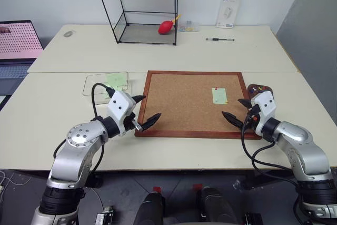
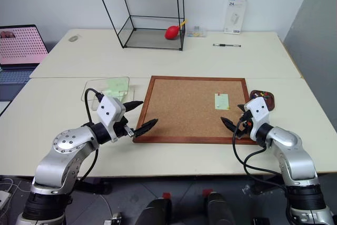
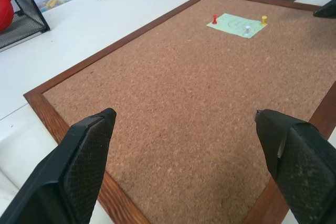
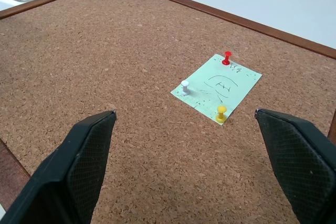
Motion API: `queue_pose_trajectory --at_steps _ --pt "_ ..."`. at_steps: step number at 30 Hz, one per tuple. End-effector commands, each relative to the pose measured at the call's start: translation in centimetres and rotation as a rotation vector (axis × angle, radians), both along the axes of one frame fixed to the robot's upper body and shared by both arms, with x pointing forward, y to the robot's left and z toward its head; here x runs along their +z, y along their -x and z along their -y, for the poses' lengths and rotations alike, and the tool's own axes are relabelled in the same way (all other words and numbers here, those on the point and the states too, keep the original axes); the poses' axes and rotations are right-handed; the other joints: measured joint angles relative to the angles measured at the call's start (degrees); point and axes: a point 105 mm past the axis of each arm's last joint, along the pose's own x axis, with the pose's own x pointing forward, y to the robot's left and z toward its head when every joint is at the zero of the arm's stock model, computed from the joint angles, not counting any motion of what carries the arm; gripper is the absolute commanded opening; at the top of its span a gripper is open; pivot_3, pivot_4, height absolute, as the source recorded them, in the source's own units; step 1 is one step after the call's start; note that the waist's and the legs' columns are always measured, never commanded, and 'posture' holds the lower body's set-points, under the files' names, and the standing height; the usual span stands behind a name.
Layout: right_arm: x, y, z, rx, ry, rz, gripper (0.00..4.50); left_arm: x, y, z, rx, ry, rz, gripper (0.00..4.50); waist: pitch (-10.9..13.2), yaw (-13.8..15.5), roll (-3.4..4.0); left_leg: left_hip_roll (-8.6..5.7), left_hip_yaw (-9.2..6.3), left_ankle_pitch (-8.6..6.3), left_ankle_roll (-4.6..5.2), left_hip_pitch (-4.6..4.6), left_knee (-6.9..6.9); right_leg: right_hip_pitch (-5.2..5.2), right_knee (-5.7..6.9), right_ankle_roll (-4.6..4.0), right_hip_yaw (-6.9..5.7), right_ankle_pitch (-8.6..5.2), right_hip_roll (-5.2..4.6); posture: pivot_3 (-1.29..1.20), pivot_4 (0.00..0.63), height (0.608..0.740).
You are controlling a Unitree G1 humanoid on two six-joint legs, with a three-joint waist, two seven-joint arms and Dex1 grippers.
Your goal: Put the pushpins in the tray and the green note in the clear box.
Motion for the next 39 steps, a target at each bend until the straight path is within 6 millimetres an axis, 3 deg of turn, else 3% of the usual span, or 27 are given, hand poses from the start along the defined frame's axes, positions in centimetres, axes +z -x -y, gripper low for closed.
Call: queue_pose_trajectory --at_steps 1,5,9,10,15,25,32,39 --pt "1.4 0.1 0.0 0.013 -0.003 0.058 4.5 1.2 -0.1 0.1 -0.025 -0.015 0.044 4.49 0.0 0.0 0.0 0.0 0.0 0.0 0.0 0.0 0.0 0.0 -0.01 0.0 0.0 0.0 0.0 0.0 0.15 0.74" --pt "1.6 0.2 -0.3 0.016 -0.007 0.064 4.5 1.5 -0.8 0.7 -0.041 -0.014 0.057 4.49 0.0 0.1 0.0 0.0 0.0 0.0 0.0 0.0 0.0 0.0 -0.01 0.0 0.0 0.0 0.0 0.0 0.15 0.74" --pt "1.8 0.2 -0.4 0.017 -0.006 0.074 4.5 1.6 -1.8 3.0 -0.117 0.001 0.062 4.49 0.0 0.1 0.0 -0.03 0.01 0.0 0.0 -0.01 0.01 0.01 -0.02 0.01 0.01 0.01 -0.01 0.0 0.15 0.74" --pt "1.8 0.2 -0.5 0.016 -0.007 0.076 4.5 1.7 -2.1 3.4 -0.124 0.006 0.067 4.12 0.0 0.1 -0.01 -0.03 0.01 0.0 0.0 -0.02 0.01 0.01 -0.02 0.02 0.01 0.01 -0.01 0.0 0.15 0.74" --pt "1.9 0.3 -0.6 0.011 -0.013 0.08 4.5 1.6 -3.0 5.3 -0.173 0.006 0.071 3.39 0.0 -0.1 -0.02 -0.02 0.0 0.0 0.0 -0.01 0.0 0.01 -0.02 0.02 0.01 0.01 0.0 0.0 0.15 0.74" --pt "2.4 0.0 -1.4 -0.006 -0.019 0.106 4.5 -0.1 -5.4 9.9 -0.243 0.01 0.012 1.44 0.0 0.0 -0.02 -0.07 0.0 0.0 0.0 -0.04 0.02 0.0 -0.02 0.05 0.01 0.03 -0.01 0.0 0.15 0.74" --pt "2.8 -0.8 -1.8 -0.021 -0.02 0.122 4.5 -1.9 -6.3 11.6 -0.253 0.018 -0.063 0.16 0.0 -0.1 -0.02 -0.06 0.0 0.0 0.0 -0.03 0.02 0.0 0.0 0.05 0.02 0.03 -0.01 0.0 0.15 0.74" --pt "2.9 -3.5 -2.2 -0.075 -0.025 0.097 4.5 -5.2 -6.4 11.5 -0.243 -0.053 -0.13 0.01 0.0 -0.1 -0.02 -0.07 -0.01 0.01 0.0 -0.02 0.02 0.0 0.02 0.06 0.01 0.04 -0.01 0.0 0.15 0.74"
